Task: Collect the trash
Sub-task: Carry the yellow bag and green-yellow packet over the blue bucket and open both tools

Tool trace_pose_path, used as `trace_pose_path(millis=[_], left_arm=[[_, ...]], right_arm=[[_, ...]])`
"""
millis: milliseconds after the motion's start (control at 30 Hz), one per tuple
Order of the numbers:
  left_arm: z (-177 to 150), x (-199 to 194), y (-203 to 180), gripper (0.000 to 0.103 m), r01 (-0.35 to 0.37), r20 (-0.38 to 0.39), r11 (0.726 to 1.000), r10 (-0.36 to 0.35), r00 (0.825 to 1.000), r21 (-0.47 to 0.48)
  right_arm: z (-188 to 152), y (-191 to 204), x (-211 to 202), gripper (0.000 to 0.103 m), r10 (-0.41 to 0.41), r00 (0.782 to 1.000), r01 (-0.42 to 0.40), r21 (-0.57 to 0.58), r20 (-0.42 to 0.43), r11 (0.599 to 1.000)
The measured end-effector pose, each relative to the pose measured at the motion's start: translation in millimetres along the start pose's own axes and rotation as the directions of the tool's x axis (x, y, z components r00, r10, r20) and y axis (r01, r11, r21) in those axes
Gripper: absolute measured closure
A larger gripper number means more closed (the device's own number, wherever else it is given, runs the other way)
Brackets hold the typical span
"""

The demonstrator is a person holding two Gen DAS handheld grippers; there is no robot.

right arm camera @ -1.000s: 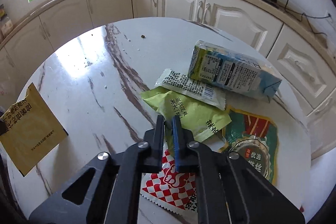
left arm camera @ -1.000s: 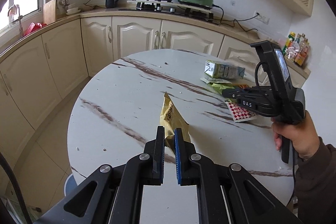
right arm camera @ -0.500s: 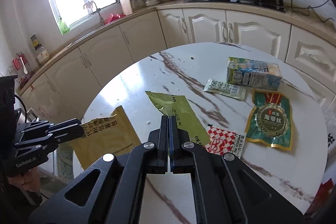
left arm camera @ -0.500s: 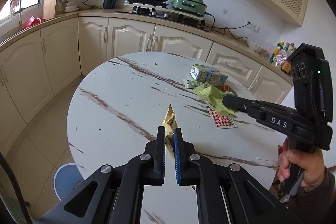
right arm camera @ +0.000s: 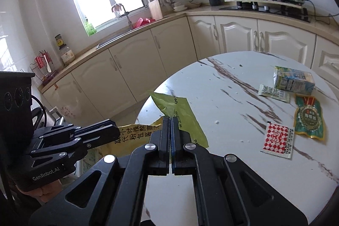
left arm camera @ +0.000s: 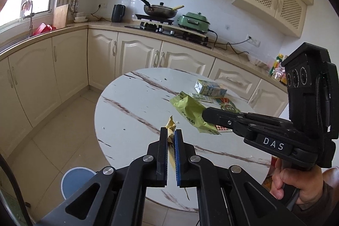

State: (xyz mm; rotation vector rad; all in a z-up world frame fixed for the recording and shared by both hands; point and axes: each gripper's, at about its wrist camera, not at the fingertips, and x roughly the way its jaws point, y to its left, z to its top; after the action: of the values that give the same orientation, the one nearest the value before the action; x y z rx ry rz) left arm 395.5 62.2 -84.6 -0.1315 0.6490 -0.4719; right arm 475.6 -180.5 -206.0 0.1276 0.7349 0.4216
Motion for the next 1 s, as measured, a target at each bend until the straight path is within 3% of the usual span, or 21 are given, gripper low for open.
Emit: trace_pose_path(millis=[267, 433, 567, 667, 833, 1000], left_arm=[[-22, -62, 58, 0.102, -0.085, 0.062, 0.993, 0.090, 0.994, -0.079], [-41, -96, 109, 0.102, -0.164, 0.073, 0.976, 0.175, 0.982, -0.144], [-61, -105, 159, 0.102, -0.206, 0.038, 0.954, 0.220, 0.975, -0.218], [-77, -88, 193, 0.102, -0.231, -0.020, 0.936, 0.234, 0.972, -0.267], [-96, -34, 242, 0.102, -0.269, -0.139, 0.912, 0.237, 0.962, -0.309], [-119, 37, 292, 0.102, -0.325, -0.284, 0.888, 0.235, 0.929, -0.325]], right_arm=[[12, 75, 36, 0.101, 0.121, 0.992, -0.122, -0.069, -0.019, 0.990], [15, 138, 91, 0.101, 0.212, 0.974, -0.220, -0.114, -0.078, 0.969], [7, 175, 147, 0.101, 0.253, 0.956, -0.273, -0.130, -0.151, 0.953], [-6, 188, 193, 0.101, 0.261, 0.941, -0.292, -0.125, -0.217, 0.948], [-36, 182, 281, 0.101, 0.203, 0.919, -0.250, -0.100, -0.338, 0.963], [-77, 154, 366, 0.101, 0.158, 0.871, -0.197, -0.036, -0.465, 0.980]])
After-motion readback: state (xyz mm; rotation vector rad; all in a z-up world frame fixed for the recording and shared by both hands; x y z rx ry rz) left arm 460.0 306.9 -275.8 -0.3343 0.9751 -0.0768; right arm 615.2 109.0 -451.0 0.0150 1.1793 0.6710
